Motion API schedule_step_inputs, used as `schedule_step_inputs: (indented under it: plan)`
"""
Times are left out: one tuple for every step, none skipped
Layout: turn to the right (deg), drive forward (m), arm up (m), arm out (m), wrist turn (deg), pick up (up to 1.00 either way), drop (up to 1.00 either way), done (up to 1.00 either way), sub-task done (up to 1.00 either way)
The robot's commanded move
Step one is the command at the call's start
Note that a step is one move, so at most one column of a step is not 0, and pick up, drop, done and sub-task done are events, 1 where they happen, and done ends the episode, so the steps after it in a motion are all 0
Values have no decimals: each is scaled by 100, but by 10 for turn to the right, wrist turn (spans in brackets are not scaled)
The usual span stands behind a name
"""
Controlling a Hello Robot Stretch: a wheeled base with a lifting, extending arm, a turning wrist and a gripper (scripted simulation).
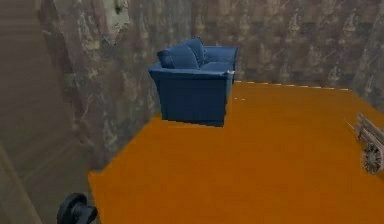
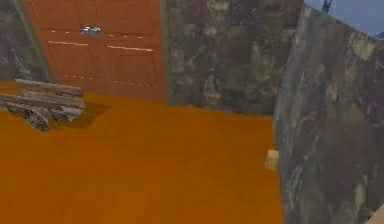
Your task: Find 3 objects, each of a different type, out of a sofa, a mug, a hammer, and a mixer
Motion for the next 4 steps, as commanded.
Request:
schedule_step_inputs:
  plan:
    - [150, 0, 0, 0, 0, 0, 0, 0, 0]
    - [0, 100, 0, 0, 0, 0, 0, 0, 0]
    - [0, 85, 0, 0, 0, 0, 0, 0, 0]
    - [-210, 0, 0, 0, 0, 0, 0, 0, 0]
